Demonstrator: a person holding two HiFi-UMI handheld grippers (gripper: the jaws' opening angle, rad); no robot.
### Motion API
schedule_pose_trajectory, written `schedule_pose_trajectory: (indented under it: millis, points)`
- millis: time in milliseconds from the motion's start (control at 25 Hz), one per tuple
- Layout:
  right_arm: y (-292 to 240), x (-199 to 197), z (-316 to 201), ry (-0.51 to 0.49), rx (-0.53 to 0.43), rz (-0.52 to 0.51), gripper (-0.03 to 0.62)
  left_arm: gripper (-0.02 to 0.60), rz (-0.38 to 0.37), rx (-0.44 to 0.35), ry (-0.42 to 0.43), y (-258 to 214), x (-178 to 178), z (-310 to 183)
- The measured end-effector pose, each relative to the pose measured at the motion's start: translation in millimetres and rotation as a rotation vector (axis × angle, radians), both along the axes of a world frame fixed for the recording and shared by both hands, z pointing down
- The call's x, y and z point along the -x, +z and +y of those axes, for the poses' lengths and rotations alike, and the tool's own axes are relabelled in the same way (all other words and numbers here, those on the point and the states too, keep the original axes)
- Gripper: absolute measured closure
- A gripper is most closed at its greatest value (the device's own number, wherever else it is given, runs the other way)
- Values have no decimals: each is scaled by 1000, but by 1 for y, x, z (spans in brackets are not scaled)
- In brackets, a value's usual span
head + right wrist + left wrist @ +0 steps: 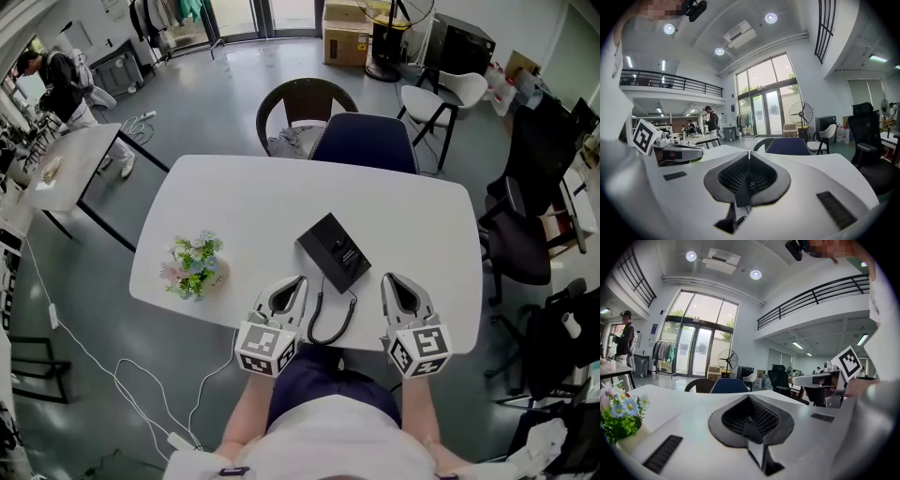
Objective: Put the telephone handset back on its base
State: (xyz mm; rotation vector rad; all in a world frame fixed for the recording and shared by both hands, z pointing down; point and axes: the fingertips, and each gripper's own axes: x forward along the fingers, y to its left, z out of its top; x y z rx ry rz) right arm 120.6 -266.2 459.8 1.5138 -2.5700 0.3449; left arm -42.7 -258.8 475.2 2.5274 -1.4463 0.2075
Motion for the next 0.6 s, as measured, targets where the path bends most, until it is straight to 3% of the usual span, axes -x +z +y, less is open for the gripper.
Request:
schedule_pose_trajectory:
  millis: [600]
  points:
    - [5, 5, -1, -15, 14, -11, 557, 566, 14, 13, 15, 4, 0, 1]
